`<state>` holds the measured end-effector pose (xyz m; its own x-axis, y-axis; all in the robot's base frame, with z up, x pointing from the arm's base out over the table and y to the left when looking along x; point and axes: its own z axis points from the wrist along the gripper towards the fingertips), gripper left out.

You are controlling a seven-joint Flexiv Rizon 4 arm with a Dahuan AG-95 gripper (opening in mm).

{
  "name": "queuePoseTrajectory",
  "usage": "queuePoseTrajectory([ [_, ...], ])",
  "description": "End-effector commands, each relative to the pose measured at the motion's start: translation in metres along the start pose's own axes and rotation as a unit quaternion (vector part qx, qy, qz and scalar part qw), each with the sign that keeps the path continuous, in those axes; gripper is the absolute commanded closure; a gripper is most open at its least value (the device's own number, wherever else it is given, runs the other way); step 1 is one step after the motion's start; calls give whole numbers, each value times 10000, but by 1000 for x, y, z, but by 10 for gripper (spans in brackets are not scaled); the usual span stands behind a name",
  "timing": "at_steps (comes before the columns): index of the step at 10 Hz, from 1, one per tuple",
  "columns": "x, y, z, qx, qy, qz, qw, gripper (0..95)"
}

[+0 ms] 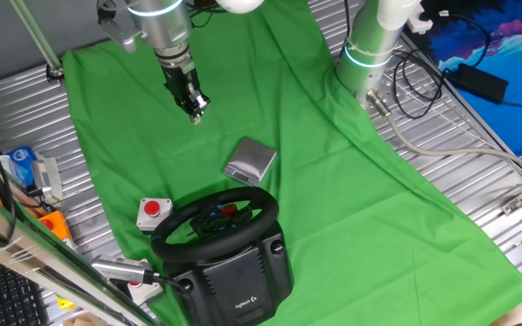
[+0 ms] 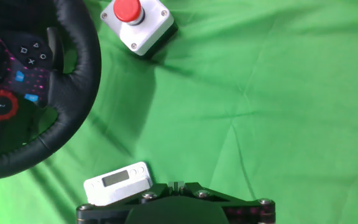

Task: Rotate the steering wheel 90 degrees counterclockwise

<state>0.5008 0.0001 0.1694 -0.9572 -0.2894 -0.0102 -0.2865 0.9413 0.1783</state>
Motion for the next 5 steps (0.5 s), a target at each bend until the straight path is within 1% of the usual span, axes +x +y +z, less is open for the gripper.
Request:
queuePoseTrajectory([
  [1, 1, 0, -1, -20, 24, -26, 10000, 950],
  [5, 1, 0, -1, -69, 54, -81, 9999, 950],
])
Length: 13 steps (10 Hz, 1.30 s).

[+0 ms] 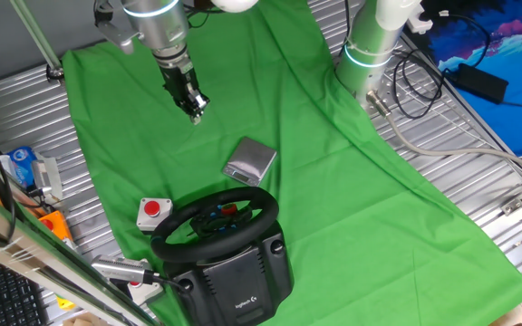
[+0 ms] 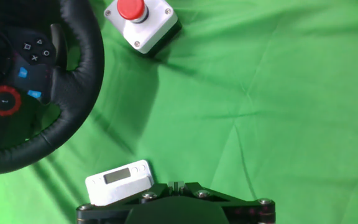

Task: Rotate the steering wheel 90 degrees counterclockwise

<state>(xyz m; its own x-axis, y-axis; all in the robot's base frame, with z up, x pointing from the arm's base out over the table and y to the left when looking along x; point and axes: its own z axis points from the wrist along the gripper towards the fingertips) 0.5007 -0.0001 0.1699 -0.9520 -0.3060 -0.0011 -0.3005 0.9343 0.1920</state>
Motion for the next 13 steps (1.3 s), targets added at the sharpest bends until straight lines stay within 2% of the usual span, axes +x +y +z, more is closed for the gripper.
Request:
queuePoseTrajectory([
  [1, 1, 0, 0, -10, -5, -36, 10000, 950],
  [4, 1, 0, 0, -85, -11, -107, 9999, 950],
  [5, 0, 1, 0, -271, -47, -172, 9995, 950],
  [6, -1, 1, 0, -373, -83, -213, 9990, 950],
  [7, -8, 7, 0, -484, -132, -335, 9982, 950],
  [9, -22, 24, -5, -583, -119, -228, 9980, 950],
  [12, -42, 52, -13, -959, -240, -46, 9951, 950],
  [13, -46, 60, -15, -1040, -269, -10, 9942, 950],
])
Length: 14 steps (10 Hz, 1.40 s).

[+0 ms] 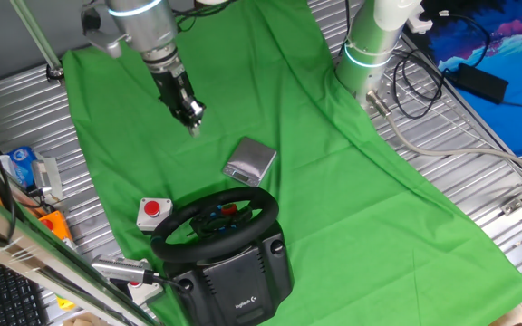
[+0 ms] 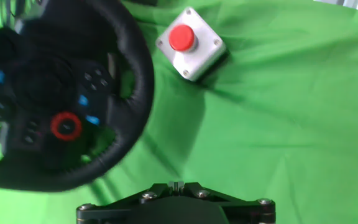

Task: Rotate the steering wheel 90 degrees counterclockwise

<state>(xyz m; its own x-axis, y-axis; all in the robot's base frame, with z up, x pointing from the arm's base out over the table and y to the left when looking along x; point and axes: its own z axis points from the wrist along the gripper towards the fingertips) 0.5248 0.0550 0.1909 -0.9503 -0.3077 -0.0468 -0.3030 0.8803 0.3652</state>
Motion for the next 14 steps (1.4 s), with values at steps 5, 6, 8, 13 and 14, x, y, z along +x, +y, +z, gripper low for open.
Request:
queuePoseTrajectory([
  [5, -34, 56, 10, -245, -99, 367, 9990, 950],
  [6, -35, 60, 12, -236, -92, 385, 9989, 950],
  [8, -34, 68, 21, -241, -98, 432, 9987, 950],
  [13, -34, 68, 23, -217, 53, 335, 9992, 950],
  [14, -34, 68, 23, -212, 121, 334, 9991, 950],
])
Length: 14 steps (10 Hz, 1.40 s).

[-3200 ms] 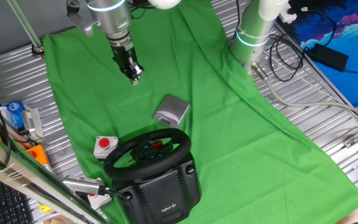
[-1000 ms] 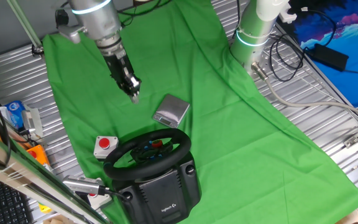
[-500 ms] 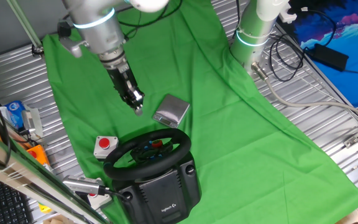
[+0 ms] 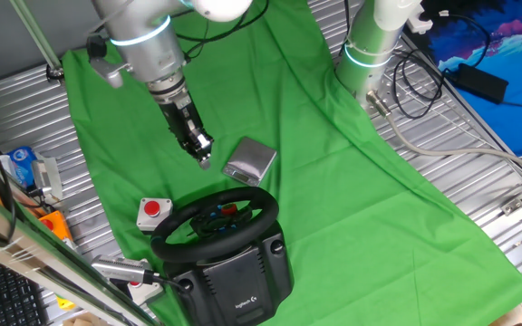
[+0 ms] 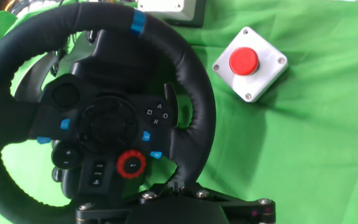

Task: Rotate the steering wheel 90 degrees counterclockwise

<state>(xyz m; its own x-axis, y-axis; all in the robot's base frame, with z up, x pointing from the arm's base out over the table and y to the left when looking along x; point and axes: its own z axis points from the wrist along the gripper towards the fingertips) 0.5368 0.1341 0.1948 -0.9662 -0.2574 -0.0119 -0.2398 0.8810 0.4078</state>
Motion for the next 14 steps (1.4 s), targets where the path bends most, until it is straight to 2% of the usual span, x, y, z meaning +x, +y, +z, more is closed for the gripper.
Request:
queuePoseTrajectory([
  [1, 2, 0, -1, 13, 99, 63, 9999, 950],
  [2, 2, 0, -1, -4, 111, -44, 9999, 950],
  [3, 2, 0, -1, -18, 202, -266, 9994, 950],
  [6, 2, 0, -1, -42, 290, -514, 9982, 950],
  [14, 2, 0, -1, -72, 350, -675, 9971, 950],
])
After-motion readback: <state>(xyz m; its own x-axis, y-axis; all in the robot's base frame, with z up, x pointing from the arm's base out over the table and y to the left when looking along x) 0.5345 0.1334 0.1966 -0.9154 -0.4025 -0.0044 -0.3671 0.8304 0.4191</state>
